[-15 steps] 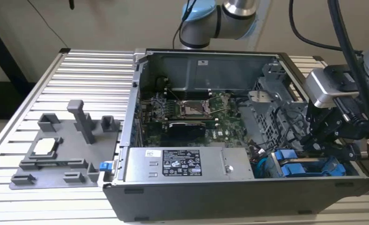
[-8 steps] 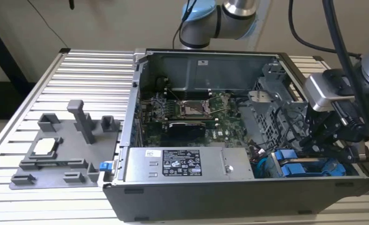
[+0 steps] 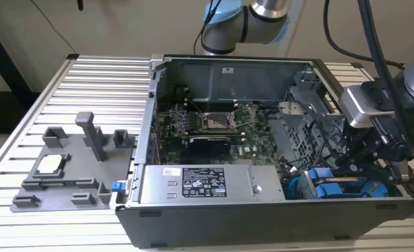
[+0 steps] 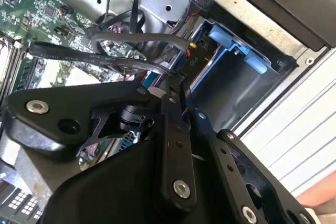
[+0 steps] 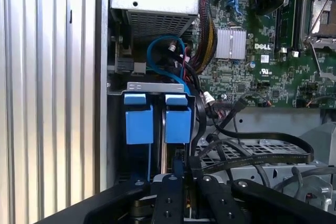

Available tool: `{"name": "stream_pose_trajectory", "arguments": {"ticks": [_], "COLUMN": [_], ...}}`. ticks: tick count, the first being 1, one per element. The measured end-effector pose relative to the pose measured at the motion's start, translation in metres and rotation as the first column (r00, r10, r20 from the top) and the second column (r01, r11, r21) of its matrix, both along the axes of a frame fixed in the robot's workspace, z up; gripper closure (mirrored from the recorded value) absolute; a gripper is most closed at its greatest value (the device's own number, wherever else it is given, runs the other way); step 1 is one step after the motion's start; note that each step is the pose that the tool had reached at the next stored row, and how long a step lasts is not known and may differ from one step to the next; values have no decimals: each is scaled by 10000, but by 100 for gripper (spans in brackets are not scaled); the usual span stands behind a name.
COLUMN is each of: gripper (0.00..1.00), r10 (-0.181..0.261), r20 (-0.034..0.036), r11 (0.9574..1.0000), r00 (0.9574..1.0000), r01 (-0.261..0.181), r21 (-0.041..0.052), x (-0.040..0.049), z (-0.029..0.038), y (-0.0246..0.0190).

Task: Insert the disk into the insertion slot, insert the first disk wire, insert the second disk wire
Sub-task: 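Insert the second disk wire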

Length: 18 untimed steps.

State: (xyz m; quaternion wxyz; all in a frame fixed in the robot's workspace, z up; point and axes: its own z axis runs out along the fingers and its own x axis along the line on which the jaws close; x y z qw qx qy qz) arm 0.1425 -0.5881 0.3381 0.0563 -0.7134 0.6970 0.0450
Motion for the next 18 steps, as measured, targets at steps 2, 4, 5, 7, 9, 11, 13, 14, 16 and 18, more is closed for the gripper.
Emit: {"name": "stream_pose_trajectory", "arguments": {"ticks": [2,4,5,7,9,11,13,14,16,18], "gripper": [84,84,84,82,76,76,76,76,76,76], "r10": [0,-1,-1,-1,-1,-1,-1,-1,-1,-2], "r20": [0,0,0,1,-7,-11,-13,-14,-16,-17], "r11": [10000,10000,10000,10000,10000,10000,10000,10000,10000,10000], "r00": [10000,10000,10000,10000,10000,10000,10000,10000,10000,10000], "r01": [0,1,1,1,1,1,1,1,1,2], "r21": [-2,-8,-11,1,1,-1,2,1,3,4], "x": [0,1,1,1,1,1,1,1,1,1], "z": [-14,-26,-29,-35,-35,-19,19,39,86,131], "y": [0,0,0,-1,-1,-1,-3,-4,-5,-7]}}
